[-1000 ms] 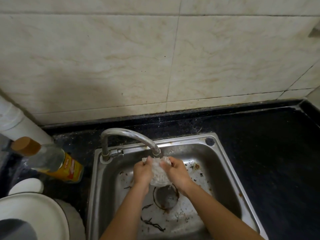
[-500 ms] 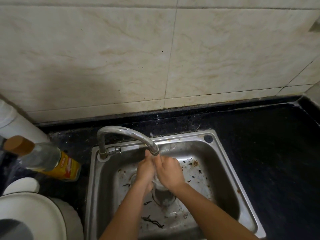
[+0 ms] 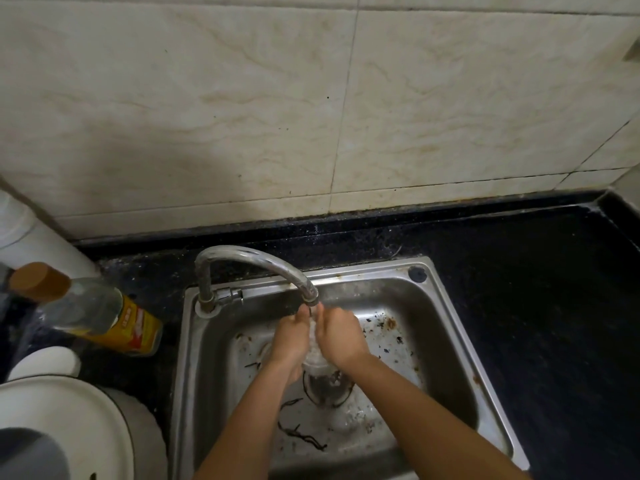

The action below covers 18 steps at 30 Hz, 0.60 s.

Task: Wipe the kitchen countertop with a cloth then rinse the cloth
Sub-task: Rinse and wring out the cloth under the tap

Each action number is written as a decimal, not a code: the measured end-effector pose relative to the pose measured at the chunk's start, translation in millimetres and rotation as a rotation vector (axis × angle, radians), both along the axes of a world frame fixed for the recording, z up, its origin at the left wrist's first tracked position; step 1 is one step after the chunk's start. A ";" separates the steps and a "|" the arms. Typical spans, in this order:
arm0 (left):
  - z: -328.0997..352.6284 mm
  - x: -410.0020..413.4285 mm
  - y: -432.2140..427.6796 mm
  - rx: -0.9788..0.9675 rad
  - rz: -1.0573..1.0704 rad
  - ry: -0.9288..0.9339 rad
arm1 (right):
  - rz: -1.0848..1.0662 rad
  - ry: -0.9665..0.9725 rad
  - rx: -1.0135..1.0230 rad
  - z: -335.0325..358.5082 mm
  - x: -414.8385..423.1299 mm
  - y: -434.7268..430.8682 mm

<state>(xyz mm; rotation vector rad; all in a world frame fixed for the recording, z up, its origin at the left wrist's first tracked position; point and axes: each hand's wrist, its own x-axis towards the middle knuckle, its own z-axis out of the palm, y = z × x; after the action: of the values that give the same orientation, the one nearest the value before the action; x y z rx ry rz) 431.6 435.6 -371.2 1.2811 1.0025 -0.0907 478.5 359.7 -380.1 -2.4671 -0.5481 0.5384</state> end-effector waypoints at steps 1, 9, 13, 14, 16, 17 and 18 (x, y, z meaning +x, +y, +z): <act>-1.8 -1.1 -1.0 -0.016 0.030 -0.012 | -0.084 0.065 0.011 1.0 2.3 1.7; -19.7 -13.6 20.8 -0.327 0.330 -0.205 | -0.280 0.665 0.430 -3.7 26.3 2.6; -28.3 -7.9 22.8 -0.133 0.181 -0.032 | -0.239 0.643 0.590 -9.8 29.1 -0.6; -28.8 -7.5 22.5 -0.166 0.149 0.015 | -0.239 0.649 0.631 -11.3 28.9 -3.2; -28.9 -5.9 20.9 -0.348 0.163 0.043 | -0.223 0.677 0.691 -11.7 26.6 -8.0; -32.0 -4.6 20.9 -0.378 0.220 0.041 | -0.218 0.684 0.709 -14.3 24.7 -9.9; -35.4 -3.2 20.4 -0.371 0.277 0.030 | -0.221 0.684 0.734 -15.1 22.4 -10.9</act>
<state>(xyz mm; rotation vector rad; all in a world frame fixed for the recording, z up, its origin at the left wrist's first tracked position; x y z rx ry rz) 428.5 456.0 -406.6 0.7987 1.1209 -0.0779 500.9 348.8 -395.2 -1.4971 -0.1379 0.8497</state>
